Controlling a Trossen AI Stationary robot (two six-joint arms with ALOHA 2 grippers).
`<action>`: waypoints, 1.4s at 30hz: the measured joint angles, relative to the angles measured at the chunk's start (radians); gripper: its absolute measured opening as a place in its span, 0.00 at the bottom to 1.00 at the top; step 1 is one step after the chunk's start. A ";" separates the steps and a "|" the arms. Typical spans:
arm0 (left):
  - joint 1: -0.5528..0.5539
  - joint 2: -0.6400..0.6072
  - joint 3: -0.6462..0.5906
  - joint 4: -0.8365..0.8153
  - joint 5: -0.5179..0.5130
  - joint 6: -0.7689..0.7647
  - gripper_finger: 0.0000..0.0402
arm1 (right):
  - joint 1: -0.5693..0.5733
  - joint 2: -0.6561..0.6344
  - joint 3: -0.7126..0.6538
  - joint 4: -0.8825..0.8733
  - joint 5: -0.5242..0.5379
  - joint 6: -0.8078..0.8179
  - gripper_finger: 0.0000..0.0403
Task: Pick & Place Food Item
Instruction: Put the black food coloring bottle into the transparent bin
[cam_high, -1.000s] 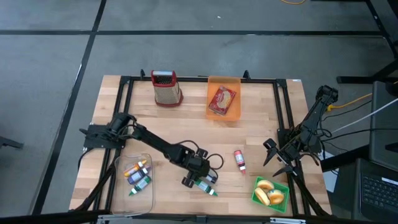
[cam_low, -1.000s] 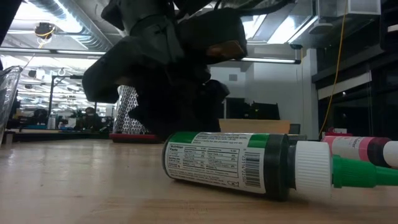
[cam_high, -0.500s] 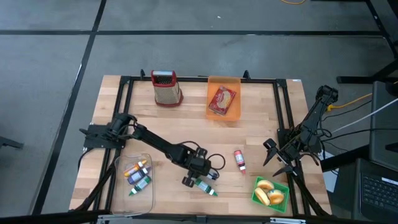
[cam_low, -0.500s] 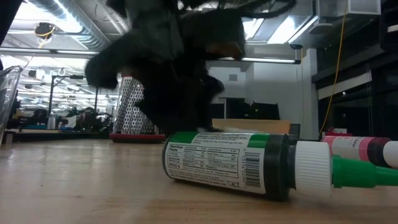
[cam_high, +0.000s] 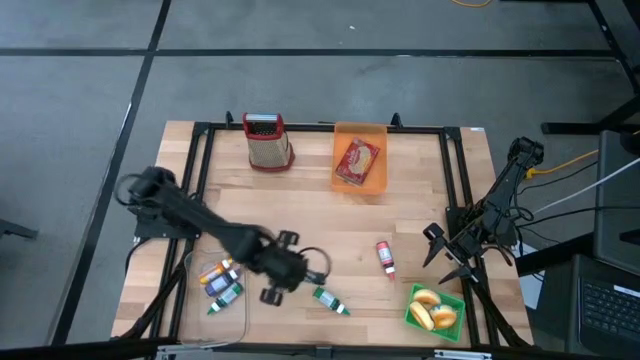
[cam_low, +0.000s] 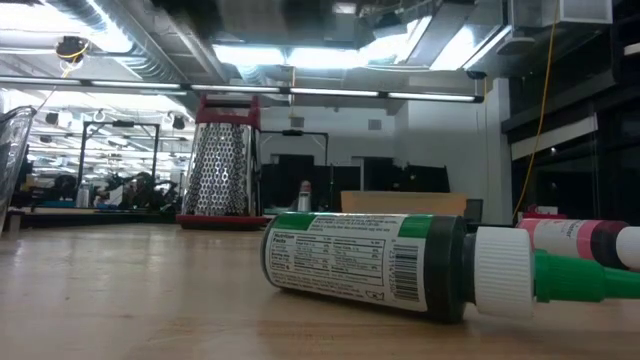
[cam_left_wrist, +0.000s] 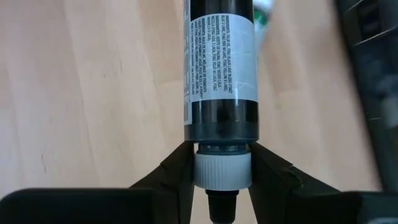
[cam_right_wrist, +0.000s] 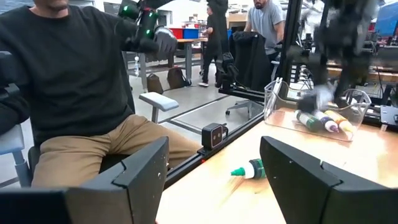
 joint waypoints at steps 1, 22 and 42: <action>-0.027 -0.030 0.000 -0.008 -0.021 -0.043 0.27 | 0.000 0.000 0.000 0.001 0.000 -0.001 0.63; -0.679 -0.222 -0.280 -0.242 -0.315 -1.264 0.27 | 0.000 0.000 0.000 0.008 0.000 -0.030 0.63; -0.814 -0.223 -0.515 -0.069 -0.255 -1.601 0.45 | 0.000 0.000 0.000 0.008 0.000 -0.031 0.63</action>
